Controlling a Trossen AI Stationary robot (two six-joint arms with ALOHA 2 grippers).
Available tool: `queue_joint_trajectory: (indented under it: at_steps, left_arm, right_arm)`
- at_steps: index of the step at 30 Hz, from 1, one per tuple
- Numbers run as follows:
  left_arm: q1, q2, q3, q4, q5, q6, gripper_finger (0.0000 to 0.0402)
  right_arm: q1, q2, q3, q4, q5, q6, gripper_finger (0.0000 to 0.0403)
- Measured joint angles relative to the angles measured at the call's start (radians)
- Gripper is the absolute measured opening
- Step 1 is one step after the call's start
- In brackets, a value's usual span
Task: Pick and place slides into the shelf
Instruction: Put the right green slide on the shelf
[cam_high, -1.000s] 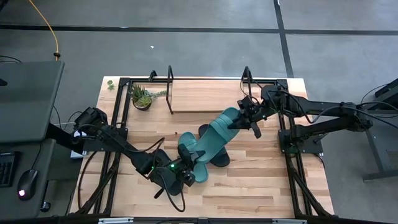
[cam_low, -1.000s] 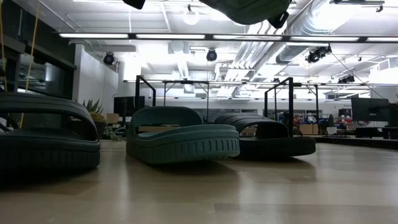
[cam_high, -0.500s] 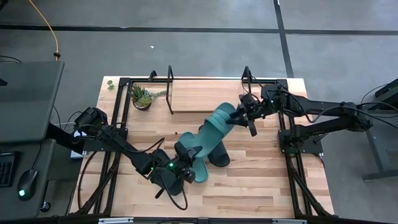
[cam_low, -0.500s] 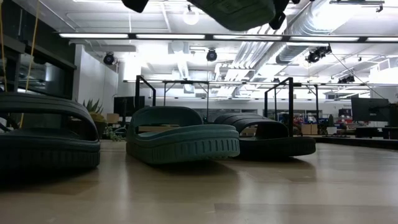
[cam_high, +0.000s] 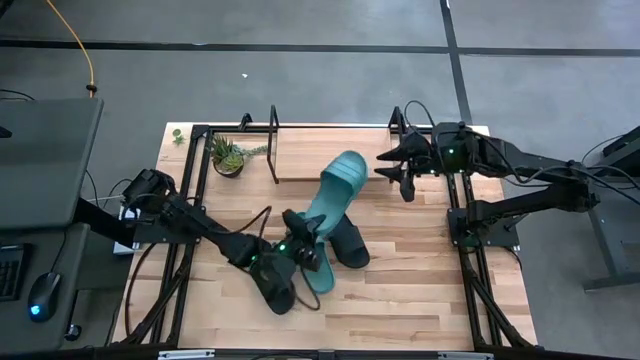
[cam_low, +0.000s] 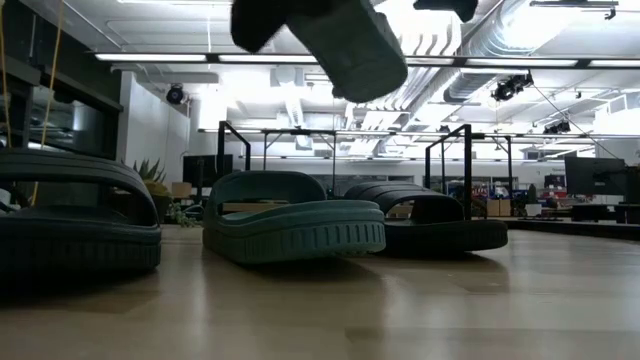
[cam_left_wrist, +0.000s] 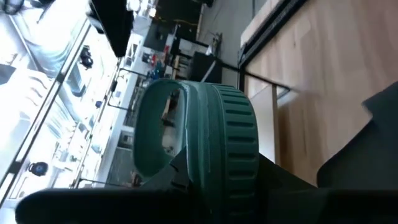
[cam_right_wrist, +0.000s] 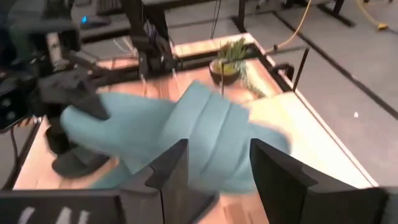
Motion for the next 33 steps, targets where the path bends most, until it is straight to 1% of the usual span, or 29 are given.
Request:
queue_joint_trajectory:
  at_steps: [5, 10, 16, 18, 21, 25, 27, 30, 33]
  left_arm:
    - [0.068, 0.008, 0.0, -0.009, 0.005, -0.018, 0.0055]
    - [0.147, 0.008, 0.0, -0.008, 0.118, -0.075, 0.0055]
    - [0.239, 0.015, 0.0, 0.033, 0.18, -0.093, 0.0055]
    - [0.256, 0.016, -0.001, 0.056, 0.189, -0.088, 0.0055]
    - [0.273, 0.022, 0.0, 0.109, 0.244, -0.077, 0.0055]
    - [0.291, 0.061, 0.008, 0.197, 0.261, -0.016, 0.0055]
    - [0.303, 0.093, 0.033, 0.208, 0.266, 0.011, 0.0055]
    - [0.316, 0.166, 0.101, 0.207, 0.259, 0.051, 0.0055]
    - [0.334, 0.231, 0.171, 0.191, 0.229, 0.084, 0.0054]
  right_arm:
    - [0.0, 0.001, 0.0, -0.087, 0.0, -0.007, 0.0163]
    - [0.017, 0.001, 0.0, -0.129, 0.0, -0.002, 0.0163]
    - [0.103, 0.001, 0.0, -0.124, 0.013, -0.001, 0.0163]
    - [0.143, 0.001, 0.0, -0.124, 0.049, 0.002, 0.0163]
    - [0.208, 0.001, 0.0, -0.125, 0.114, 0.021, 0.0163]
    - [0.309, 0.001, 0.0, -0.125, 0.209, 0.047, 0.0163]
    - [0.366, 0.001, -0.013, -0.1, 0.271, 0.056, 0.0163]
    - [0.437, 0.0, -0.044, -0.071, 0.345, 0.058, 0.0163]
    - [0.491, -0.003, -0.07, -0.051, 0.401, 0.085, 0.0163]
